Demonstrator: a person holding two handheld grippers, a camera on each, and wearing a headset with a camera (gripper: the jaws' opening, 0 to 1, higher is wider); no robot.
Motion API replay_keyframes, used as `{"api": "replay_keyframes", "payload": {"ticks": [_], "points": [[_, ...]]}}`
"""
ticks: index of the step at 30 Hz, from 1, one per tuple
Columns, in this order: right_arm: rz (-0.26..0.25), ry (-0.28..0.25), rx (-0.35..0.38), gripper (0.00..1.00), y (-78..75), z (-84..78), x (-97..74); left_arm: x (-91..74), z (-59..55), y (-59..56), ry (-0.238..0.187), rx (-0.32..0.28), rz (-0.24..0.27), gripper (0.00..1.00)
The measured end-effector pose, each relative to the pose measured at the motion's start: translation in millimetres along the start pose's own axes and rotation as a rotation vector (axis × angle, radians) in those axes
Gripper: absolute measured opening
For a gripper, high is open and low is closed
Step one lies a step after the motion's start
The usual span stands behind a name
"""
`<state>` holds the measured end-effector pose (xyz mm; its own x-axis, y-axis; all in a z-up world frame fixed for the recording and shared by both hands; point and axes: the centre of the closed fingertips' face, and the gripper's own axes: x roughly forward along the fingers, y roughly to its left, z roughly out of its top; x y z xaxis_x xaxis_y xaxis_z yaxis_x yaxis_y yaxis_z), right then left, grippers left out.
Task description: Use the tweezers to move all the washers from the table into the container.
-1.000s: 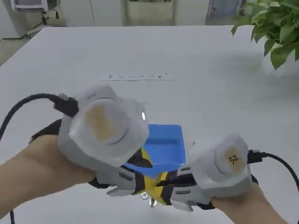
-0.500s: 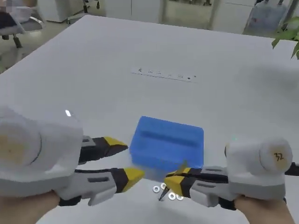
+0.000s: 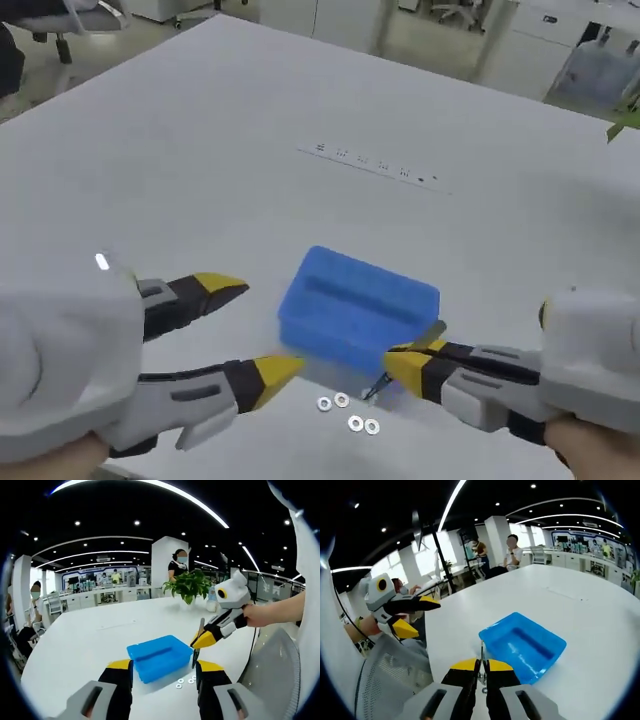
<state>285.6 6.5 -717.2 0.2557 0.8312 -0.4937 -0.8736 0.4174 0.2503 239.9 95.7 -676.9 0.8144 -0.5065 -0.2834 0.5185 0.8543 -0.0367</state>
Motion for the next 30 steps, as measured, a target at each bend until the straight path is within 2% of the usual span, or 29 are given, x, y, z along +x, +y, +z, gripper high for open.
{"api": "replay_keyframes", "payload": {"ticks": [5, 7, 8, 11, 14, 17, 20, 22, 24, 30], "points": [[-0.028, -0.014, 0.008, 0.02, -9.6, 8.8, -2.8, -0.5, -1.2, 3.0, -0.02, -0.001, 0.035, 0.54], [-0.04, -0.016, -0.003, 0.02, -12.4, 9.9, -2.3, 0.4, 1.9, 3.3, -0.059, -0.028, 0.044, 0.56], [-0.042, -0.016, -0.006, 0.02, -13.6, 10.2, -1.7, 0.1, 2.3, 4.3, -0.068, -0.023, 0.051, 0.56], [-0.054, -0.023, 0.006, 0.02, -19.2, 12.1, -0.5, 0.0, 1.2, 10.1, -0.063, -0.01, 0.084, 0.61], [-0.068, -0.042, 0.022, 0.02, -24.7, 17.3, -0.6, -0.4, 1.9, 14.4, -0.082, -0.034, 0.1, 0.7], [-0.08, -0.053, 0.03, 0.02, -30.2, 20.8, -0.2, -2.5, -1.2, 22.2, -0.075, 0.001, 0.143, 0.73], [-0.111, -0.056, 0.033, 0.02, -41.4, 22.1, 1.6, -1.8, -1.0, 24.5, -0.087, -0.037, 0.141, 0.77], [-0.121, -0.065, 0.051, 0.02, -48.7, 22.8, 3.5, 0.0, -3.8, 24.6, -0.074, -0.039, 0.142, 0.8], [-0.13, -0.065, 0.039, 0.02, -54.8, 22.8, 6.8, 3.4, -8.0, 21.7, -0.051, -0.023, 0.135, 0.85], [-0.171, -0.033, 0.015, 0.02, -72.9, 16.6, 17.3, 6.8, -13.8, 17.2, -0.019, -0.013, 0.111, 0.9]]}}
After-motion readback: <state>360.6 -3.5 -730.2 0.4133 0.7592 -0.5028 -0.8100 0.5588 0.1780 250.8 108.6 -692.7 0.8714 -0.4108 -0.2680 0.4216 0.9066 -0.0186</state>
